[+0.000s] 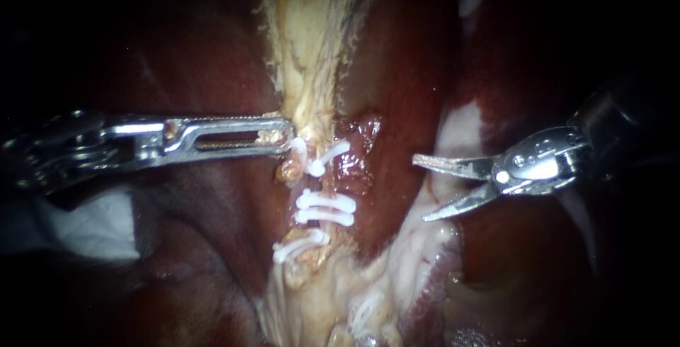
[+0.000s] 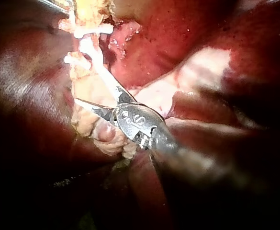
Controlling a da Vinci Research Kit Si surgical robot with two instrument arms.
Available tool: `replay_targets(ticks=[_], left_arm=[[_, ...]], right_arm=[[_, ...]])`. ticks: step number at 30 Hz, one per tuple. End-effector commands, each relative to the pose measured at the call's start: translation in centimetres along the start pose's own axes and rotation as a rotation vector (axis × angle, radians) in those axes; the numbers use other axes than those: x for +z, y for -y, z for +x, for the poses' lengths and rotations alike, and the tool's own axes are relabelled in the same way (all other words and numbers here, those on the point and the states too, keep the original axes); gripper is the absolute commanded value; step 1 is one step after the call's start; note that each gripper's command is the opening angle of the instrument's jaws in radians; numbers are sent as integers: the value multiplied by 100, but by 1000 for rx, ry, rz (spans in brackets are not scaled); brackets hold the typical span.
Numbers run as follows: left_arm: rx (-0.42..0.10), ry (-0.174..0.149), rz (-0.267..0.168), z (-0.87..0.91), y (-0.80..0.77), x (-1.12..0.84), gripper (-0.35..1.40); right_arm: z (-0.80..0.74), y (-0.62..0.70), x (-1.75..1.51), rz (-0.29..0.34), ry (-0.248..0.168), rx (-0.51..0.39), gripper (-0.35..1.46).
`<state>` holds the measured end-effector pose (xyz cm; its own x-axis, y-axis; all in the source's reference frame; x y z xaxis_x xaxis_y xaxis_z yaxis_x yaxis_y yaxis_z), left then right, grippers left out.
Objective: Go to the cutting position right tube
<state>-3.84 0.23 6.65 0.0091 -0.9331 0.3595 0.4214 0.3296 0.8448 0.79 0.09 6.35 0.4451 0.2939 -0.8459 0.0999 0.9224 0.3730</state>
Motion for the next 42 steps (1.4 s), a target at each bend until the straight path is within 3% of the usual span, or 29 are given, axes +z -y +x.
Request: replay_targets(ticks=[1,7,16,23,35,42], left_arm=[[0,0,1,0,0,-1,-35],[0,-2,3,0,2,-5,-35],[-12,-7,6,-17,12,-44,-35],[-16,-4,4,-21,20,-65,-35],[-17,-5,5,-22,22,-68,-35],[-18,-3,6,-23,23,-69,-35]], right_arm=[[0,0,0,7,-2,0,142],[-9,8,21,56,-3,31,139],[-43,13,77,140,11,159,136],[-52,-4,102,176,15,224,131],[-43,-39,151,219,-2,263,129],[-46,-45,176,241,-1,271,127]])
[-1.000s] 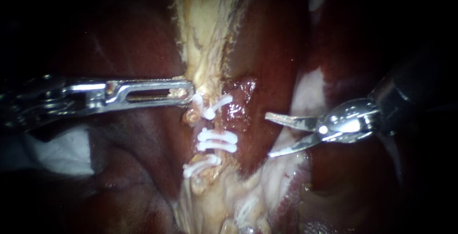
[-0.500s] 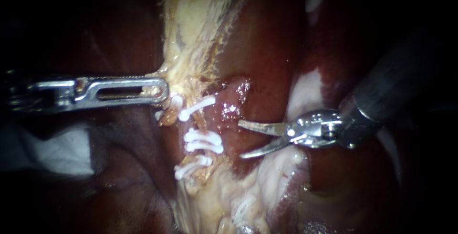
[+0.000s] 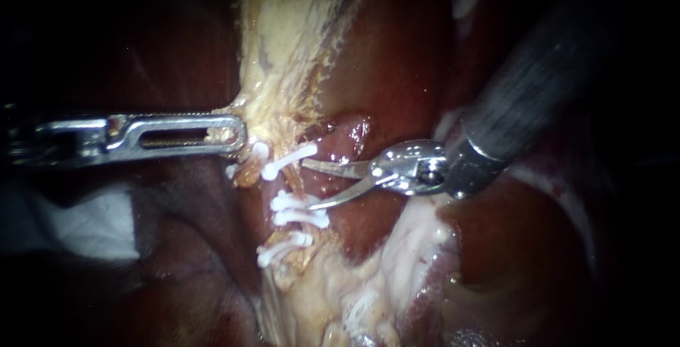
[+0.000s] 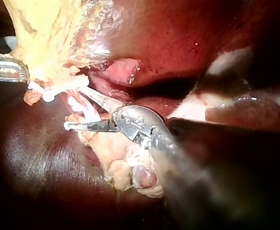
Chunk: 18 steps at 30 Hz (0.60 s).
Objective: Go to the cutting position right tube
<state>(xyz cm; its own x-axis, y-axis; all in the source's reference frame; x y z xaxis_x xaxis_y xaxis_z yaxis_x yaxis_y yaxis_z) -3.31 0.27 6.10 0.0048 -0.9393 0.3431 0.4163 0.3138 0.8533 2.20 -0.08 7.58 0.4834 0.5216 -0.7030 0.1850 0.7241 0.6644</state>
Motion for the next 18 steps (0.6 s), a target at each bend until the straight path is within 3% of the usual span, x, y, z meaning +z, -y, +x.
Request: replay_targets(ticks=[1,12,18], left_arm=[[0,1,0,0,1,0,-35],[0,1,0,0,2,0,-35],[0,1,0,0,1,0,-35]], right_arm=[[0,-1,3,1,1,2,127],[-6,-7,19,14,-1,21,127],[-2,-5,21,51,-52,19,126]])
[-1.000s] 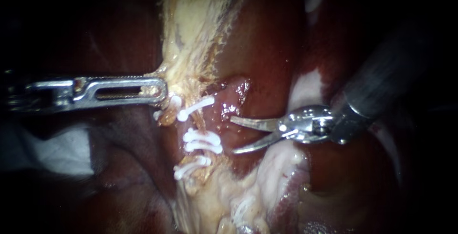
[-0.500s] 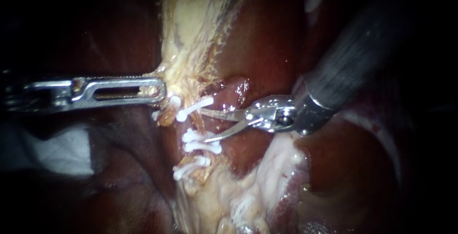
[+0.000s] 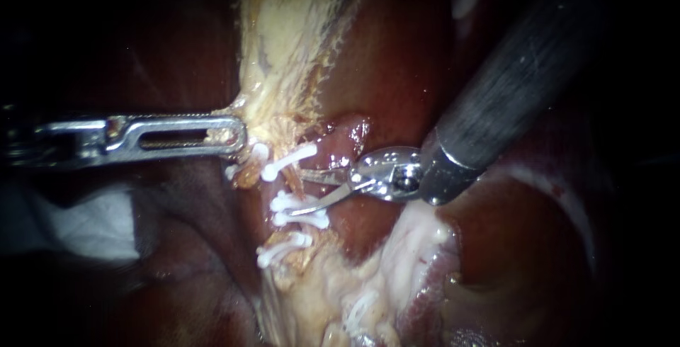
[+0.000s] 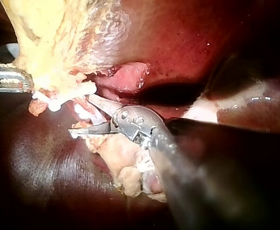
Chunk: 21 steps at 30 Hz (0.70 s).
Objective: Go to the cutting position right tube
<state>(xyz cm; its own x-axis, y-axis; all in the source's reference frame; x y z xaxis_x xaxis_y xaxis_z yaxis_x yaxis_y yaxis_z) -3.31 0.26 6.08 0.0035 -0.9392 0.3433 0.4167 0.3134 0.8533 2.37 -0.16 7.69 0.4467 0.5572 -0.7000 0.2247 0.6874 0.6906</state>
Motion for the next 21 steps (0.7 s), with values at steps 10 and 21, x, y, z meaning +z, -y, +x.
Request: replay_targets(ticks=[10,21], left_arm=[[0,2,-4,-2,-7,1,-35],[1,3,-5,-1,-9,6,-35]], right_arm=[[14,9,10,60,-58,-15,117],[26,8,34,75,-65,13,115]])
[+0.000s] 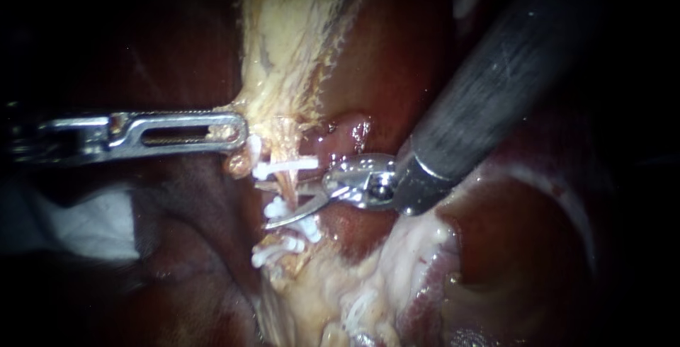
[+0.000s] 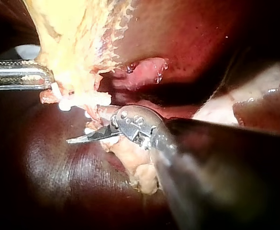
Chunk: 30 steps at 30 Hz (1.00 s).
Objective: Go to the cutting position right tube
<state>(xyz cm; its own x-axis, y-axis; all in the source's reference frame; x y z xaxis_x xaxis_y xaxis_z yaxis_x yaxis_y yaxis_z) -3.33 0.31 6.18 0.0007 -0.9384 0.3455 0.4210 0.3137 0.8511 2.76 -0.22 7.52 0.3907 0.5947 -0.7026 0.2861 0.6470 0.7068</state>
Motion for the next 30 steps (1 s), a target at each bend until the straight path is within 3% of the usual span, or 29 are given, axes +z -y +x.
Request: replay_targets(ticks=[1,13,30], left_arm=[[0,0,-1,0,0,0,-35],[0,1,-2,0,0,2,-35],[0,2,-3,0,1,4,-35]], right_arm=[[1,0,1,0,2,5,114],[4,-4,8,-2,3,40,94],[5,-8,11,-5,2,47,87]])
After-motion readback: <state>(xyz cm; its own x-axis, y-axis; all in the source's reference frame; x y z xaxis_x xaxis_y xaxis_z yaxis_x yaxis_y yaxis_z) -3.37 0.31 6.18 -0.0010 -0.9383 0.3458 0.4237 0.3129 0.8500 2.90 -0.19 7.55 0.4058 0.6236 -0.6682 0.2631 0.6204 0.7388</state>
